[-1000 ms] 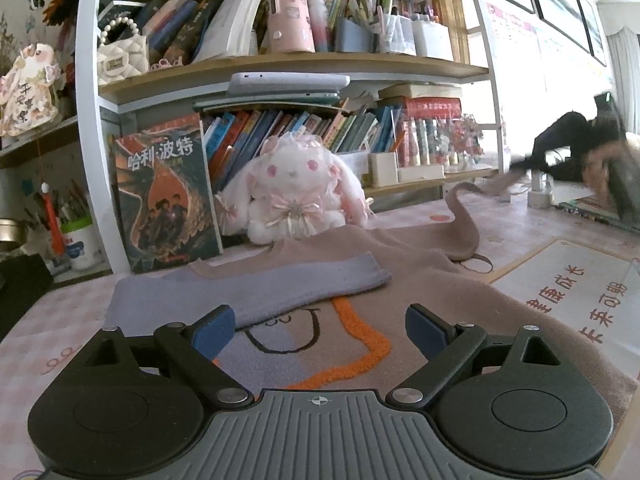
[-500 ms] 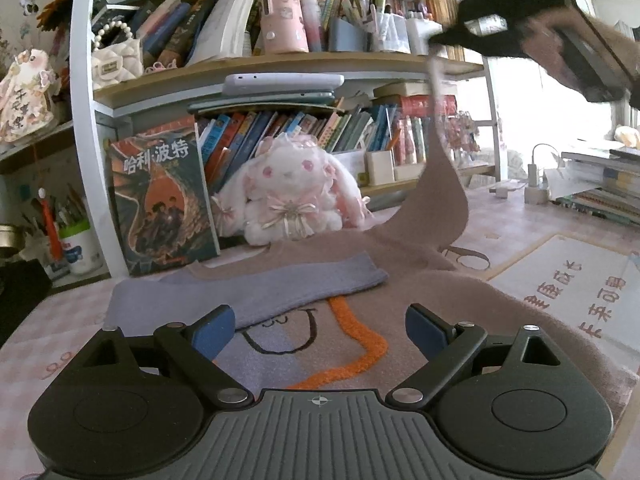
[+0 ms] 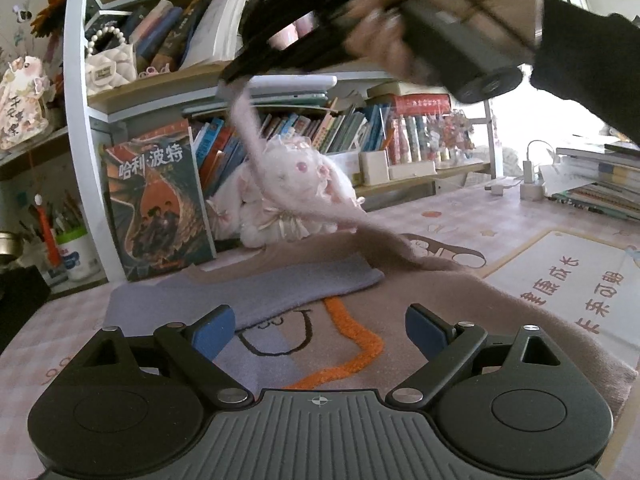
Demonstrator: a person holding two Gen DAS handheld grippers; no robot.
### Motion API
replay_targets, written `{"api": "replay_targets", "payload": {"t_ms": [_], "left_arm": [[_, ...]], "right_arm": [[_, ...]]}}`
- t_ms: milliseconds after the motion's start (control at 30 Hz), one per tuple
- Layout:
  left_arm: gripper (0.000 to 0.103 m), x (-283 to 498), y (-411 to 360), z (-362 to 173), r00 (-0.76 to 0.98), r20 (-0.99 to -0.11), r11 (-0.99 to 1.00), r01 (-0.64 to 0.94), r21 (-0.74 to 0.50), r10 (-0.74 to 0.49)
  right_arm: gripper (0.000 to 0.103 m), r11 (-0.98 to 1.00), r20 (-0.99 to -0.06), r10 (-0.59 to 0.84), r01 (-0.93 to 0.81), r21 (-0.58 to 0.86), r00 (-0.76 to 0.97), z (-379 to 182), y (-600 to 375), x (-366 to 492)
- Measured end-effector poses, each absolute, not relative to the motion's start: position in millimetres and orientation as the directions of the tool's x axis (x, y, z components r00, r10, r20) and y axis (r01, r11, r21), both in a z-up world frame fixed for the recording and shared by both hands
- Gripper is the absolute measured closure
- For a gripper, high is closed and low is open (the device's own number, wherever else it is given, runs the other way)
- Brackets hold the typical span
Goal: Fold clothes
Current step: 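Lift the beige sleeve with the right gripper and fold it across the body, release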
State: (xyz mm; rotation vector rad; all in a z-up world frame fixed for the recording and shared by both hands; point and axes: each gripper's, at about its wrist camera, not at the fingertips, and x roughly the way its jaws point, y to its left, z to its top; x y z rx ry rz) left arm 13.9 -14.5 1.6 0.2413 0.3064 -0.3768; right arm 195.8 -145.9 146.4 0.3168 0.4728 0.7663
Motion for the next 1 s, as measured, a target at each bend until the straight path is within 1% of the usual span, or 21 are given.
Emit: {"api": "replay_targets", "payload": {"t_ms": [233,367,400,433,467,500,533,700,900,1000], "left_arm": [[0.009,13,-15,2,0.886,-0.333,0.902,0.395,0.176,-0.324],[0.009,14,-15,2,0.885,-0.334,0.901,0.397,0.175,-0.325],[0.009,14,-15,2,0.885,-0.334,0.901,0.396,0.175,-0.324],[0.008,14,-15,2,0.885,-0.334,0.902,0.395,0.176,-0.323],[0.009,14,-15,2,0.886,-0.334,0.902,0.393,0.177,-0.321],[0.009,13,-16,2,0.887,-0.334,0.902,0.392,0.179,-0.319],[0.009,13,-16,2,0.888,-0.333,0.903,0.39,0.181,-0.317],[0.009,13,-18,1,0.891,-0.338,0.9,0.385,0.205,-0.304],[0.009,12,-23,1,0.896,-0.34,0.894,0.377,0.242,-0.286],[0.009,13,-19,1,0.898,-0.338,0.904,0.365,0.223,-0.28]], "right_arm": [[0.1,0.707,-0.431,0.707,-0.585,0.398,0.561,106,-104,213],[0.098,0.7,-0.473,0.711,-0.585,0.409,0.521,87,-92,216],[0.096,0.69,-0.473,0.72,-0.59,0.419,0.507,85,-91,216],[0.095,0.686,-0.468,0.725,-0.591,0.423,0.506,85,-92,215],[0.085,0.682,-0.463,0.729,-0.593,0.428,0.505,85,-93,214],[0.07,0.678,-0.457,0.733,-0.594,0.433,0.504,85,-94,213],[0.065,0.675,-0.452,0.736,-0.595,0.436,0.504,85,-94,211],[0.065,0.683,-0.453,0.728,-0.603,0.412,0.514,89,-111,197],[0.065,0.717,-0.461,0.695,-0.579,0.388,0.551,81,-143,171],[0.065,0.738,-0.456,0.674,-0.558,0.379,0.581,72,-164,149]]}}
